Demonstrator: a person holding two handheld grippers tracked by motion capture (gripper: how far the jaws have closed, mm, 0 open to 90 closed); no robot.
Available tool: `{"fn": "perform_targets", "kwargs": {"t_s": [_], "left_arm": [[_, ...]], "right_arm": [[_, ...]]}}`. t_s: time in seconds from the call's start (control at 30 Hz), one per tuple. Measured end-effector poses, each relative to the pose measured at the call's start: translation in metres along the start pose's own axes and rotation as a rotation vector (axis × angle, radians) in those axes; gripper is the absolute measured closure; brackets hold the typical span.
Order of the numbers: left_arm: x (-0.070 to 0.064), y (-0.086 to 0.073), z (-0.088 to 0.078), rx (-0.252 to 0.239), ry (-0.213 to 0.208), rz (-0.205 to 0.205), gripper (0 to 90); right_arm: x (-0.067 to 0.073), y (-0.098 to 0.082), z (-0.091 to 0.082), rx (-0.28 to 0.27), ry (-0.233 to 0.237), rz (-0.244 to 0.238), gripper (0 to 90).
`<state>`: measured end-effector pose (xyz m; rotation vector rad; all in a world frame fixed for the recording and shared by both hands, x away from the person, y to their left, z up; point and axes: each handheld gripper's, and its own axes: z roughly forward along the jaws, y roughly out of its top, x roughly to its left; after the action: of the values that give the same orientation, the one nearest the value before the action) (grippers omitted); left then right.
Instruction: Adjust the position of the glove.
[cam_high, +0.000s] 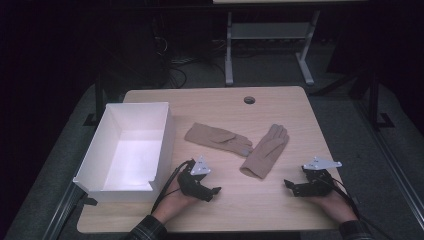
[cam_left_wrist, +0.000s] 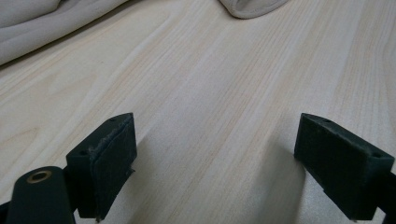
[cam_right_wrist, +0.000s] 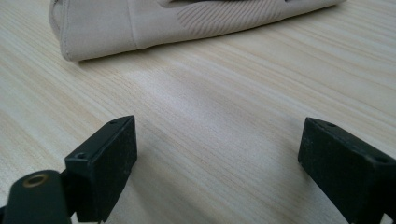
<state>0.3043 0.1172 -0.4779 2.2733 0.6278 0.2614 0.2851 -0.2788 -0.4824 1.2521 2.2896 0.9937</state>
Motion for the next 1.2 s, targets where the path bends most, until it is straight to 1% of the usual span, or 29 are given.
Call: {"fn": "perform_targets", "kwargs": {"t_s": [0.4,0.43,0.53,0.57,0.67,0.73,0.77,0.8,0.83,0.9,0.93,0.97,1.07,1.13,1.2], "left_arm": [[0.0,0.0,0.0,0.0,0.001,0.001,12.2],[0.0,0.0,0.0,0.0,0.001,0.002,12.2],[0.0,0.0,0.0,0.001,0.001,0.001,12.2],[0.0,0.0,0.0,0.001,0.001,0.001,12.2],[0.0,0.0,0.0,0.0,0.001,-0.001,12.2],[0.0,0.0,0.0,0.001,0.0,-0.001,12.2],[0.0,0.0,0.0,0.001,0.001,-0.001,12.2],[0.0,0.0,0.0,0.0,0.001,-0.001,12.2],[0.0,0.0,0.0,0.0,0.001,0.0,12.2],[0.0,0.0,0.0,0.0,0.002,0.003,12.2],[0.0,0.0,0.0,0.0,0.002,0.005,12.2],[0.0,0.0,0.0,0.0,0.002,0.006,12.2],[0.001,0.0,0.0,0.0,0.003,0.011,12.2],[0.0,0.0,0.0,-0.001,0.001,0.004,12.2],[0.0,0.0,0.0,-0.003,0.001,0.003,12.2]], "right_arm": [[0.0,0.0,0.0,0.0,0.005,-0.004,10.3],[0.0,0.0,0.0,0.0,0.006,-0.008,10.7],[-0.002,0.001,-0.002,0.007,0.013,-0.009,17.3],[-0.003,0.002,-0.003,0.008,0.02,-0.013,25.3],[-0.003,0.006,-0.004,0.016,0.048,-0.019,35.6],[-0.002,0.008,-0.004,0.019,0.054,-0.018,43.3],[0.0,0.009,-0.004,0.024,0.062,-0.008,47.8],[0.0,0.01,-0.005,0.019,0.06,-0.018,52.9],[0.001,0.011,-0.005,0.013,0.064,-0.02,55.9],[0.001,0.014,-0.006,0.012,0.076,-0.023,65.4],[0.001,0.016,-0.006,0.013,0.081,-0.015,69.9],[0.001,0.017,-0.006,0.017,0.096,-0.01,74.1],[0.001,0.021,-0.005,0.026,0.119,0.002,82.7],[0.002,0.023,-0.005,0.023,0.13,0.0,88.8],[0.003,0.027,-0.004,0.012,0.138,-0.012,90.0]]}}
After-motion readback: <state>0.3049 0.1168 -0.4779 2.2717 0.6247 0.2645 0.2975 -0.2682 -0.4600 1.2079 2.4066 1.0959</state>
